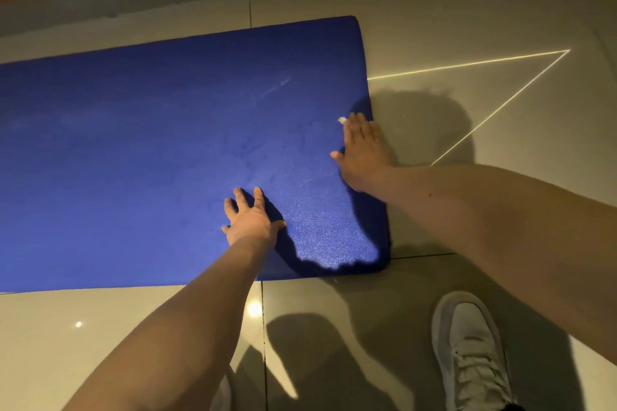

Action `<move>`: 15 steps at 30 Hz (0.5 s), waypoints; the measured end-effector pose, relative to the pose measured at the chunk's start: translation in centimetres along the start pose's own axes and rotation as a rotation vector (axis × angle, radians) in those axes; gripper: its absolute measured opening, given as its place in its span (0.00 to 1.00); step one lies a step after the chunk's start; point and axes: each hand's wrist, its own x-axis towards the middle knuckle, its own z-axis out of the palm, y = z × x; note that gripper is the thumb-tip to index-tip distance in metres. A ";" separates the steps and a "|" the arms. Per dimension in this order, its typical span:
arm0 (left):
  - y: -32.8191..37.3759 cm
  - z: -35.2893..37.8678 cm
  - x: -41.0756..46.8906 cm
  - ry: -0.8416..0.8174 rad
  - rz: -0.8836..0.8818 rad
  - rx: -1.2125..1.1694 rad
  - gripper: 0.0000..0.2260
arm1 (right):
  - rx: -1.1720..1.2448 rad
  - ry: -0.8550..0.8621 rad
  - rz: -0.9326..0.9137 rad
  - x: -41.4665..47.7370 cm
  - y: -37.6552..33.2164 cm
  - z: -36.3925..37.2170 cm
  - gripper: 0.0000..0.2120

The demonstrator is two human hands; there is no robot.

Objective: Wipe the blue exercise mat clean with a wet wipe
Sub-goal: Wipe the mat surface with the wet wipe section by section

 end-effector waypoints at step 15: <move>0.6 -1.8 0.5 0.007 -0.005 -0.031 0.38 | -0.143 0.010 -0.324 1.6 -3.1 1.5 0.35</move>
